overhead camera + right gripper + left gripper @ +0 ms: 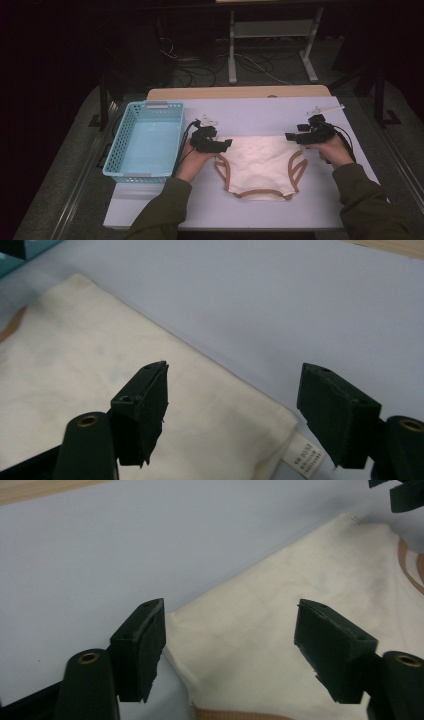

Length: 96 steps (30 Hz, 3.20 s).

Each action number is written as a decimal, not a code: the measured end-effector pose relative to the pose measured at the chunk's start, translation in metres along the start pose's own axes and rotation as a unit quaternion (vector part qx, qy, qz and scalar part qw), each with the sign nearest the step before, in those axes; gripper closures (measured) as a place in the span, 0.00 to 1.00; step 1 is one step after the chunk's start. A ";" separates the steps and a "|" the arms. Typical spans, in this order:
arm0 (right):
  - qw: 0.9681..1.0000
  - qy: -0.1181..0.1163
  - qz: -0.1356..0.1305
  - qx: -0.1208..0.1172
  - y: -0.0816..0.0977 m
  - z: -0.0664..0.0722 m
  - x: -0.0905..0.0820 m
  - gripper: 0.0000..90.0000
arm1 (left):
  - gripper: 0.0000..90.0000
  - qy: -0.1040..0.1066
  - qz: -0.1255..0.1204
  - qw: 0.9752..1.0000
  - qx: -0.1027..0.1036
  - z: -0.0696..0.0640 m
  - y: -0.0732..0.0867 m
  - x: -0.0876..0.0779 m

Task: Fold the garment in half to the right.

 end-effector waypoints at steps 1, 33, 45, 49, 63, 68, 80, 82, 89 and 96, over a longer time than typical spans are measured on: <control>1.000 -0.006 0.000 0.001 0.000 0.002 -0.001 0.29 | 0.30 0.003 0.003 1.000 0.007 -0.003 0.001 -0.002; 0.999 -0.042 0.011 -0.029 -0.003 0.055 0.006 0.20 | 0.00 0.101 0.018 0.993 0.060 -0.070 0.063 -0.040; 0.998 -0.053 0.009 -0.036 -0.010 0.086 0.019 0.20 | 0.00 0.104 0.017 0.991 0.077 -0.067 0.076 -0.056; 0.997 -0.065 0.012 -0.044 -0.011 0.096 0.025 0.20 | 0.00 0.102 0.022 0.992 0.076 -0.063 0.082 -0.061; 0.993 -0.093 0.011 -0.066 -0.028 0.126 0.049 0.20 | 0.00 0.103 0.020 0.991 0.081 -0.066 0.083 -0.060; 0.993 -0.094 0.016 -0.068 -0.033 0.132 0.058 0.21 | 0.00 0.102 0.020 0.991 0.081 -0.065 0.083 -0.060; 0.993 -0.086 0.019 -0.078 -0.051 0.141 0.079 0.30 | 0.00 0.101 0.027 0.991 0.089 -0.064 0.084 -0.060; 0.994 -0.083 0.020 -0.075 -0.056 0.144 0.085 0.33 | 0.00 0.102 0.027 0.991 0.087 -0.064 0.084 -0.060; 0.994 -0.070 0.026 -0.085 -0.066 0.151 0.102 0.41 | 0.00 0.101 0.024 0.991 0.087 -0.064 0.084 -0.059; 0.993 -0.076 0.039 -0.086 -0.071 0.159 0.120 0.48 | 0.00 0.102 0.030 0.990 0.091 -0.064 0.085 -0.059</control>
Point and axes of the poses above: each handheld gripper's, and its own axes: x roughly forward along the jaws, y roughly out of its underside, z roughly to its left, the point moved 7 cm from there along x, roughly forward along the jaws, and after that the axes turned 2 degrees about y, right-handed, at the moved point
